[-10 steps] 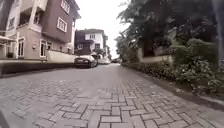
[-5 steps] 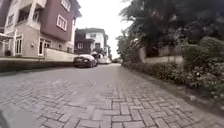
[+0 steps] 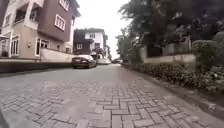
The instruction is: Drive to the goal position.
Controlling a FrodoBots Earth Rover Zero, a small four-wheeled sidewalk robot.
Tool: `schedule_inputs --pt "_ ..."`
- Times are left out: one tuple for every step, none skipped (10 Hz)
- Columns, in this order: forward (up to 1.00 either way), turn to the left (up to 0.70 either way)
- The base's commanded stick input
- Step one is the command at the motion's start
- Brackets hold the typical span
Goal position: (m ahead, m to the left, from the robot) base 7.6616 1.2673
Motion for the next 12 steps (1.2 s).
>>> schedule_inputs --pt "0.7 0.0" --pt "0.7 0.0" --pt "0.7 0.0" --pt "0.7 0.0" --pt "0.7 0.0" --pt "0.7 0.0" --pt "0.7 0.0" --pt "0.7 0.0" --pt "0.7 0.0" --pt "0.7 0.0" --pt "0.7 0.0" --pt "0.7 0.0"
